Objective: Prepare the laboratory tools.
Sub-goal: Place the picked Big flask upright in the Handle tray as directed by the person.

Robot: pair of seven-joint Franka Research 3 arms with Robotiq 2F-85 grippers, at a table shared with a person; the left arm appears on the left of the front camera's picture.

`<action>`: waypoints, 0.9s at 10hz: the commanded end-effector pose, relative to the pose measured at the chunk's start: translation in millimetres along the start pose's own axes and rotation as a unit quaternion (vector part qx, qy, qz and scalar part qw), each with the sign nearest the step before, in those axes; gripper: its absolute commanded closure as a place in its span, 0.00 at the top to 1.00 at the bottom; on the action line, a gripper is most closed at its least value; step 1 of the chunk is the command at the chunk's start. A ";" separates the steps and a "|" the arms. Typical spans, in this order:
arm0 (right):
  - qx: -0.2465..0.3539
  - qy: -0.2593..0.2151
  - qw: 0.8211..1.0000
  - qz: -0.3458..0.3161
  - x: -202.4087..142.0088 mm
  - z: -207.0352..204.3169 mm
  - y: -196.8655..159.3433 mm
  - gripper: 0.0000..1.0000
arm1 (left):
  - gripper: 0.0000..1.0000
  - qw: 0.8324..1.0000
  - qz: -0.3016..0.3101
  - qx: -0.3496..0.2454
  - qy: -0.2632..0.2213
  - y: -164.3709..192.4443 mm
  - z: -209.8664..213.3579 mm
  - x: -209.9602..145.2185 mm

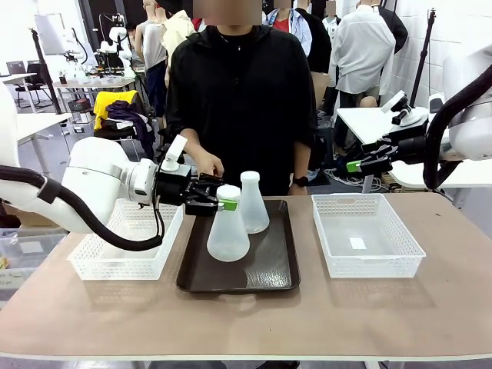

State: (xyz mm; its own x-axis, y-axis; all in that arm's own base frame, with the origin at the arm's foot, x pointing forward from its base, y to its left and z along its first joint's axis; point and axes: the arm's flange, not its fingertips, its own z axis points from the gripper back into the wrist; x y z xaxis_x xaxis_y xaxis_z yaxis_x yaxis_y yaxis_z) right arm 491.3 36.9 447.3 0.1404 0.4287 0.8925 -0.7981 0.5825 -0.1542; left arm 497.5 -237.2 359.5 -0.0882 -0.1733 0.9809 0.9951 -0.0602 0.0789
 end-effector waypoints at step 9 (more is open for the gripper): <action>0.001 0.003 1.000 -0.002 -0.4 -0.4 0.8 1.00 | 0.34 1.000 0.006 0.008 -0.001 6.6 -14.5 -35.3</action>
State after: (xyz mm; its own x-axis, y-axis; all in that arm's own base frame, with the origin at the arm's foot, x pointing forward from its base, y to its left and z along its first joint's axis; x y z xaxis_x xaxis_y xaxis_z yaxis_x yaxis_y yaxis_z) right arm 491.3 36.9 447.3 0.1404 0.4287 0.8925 -0.7981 0.5825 -0.1542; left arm 502.6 -242.0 329.5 -0.0534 -0.1738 0.9833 0.9975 -0.0551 0.0445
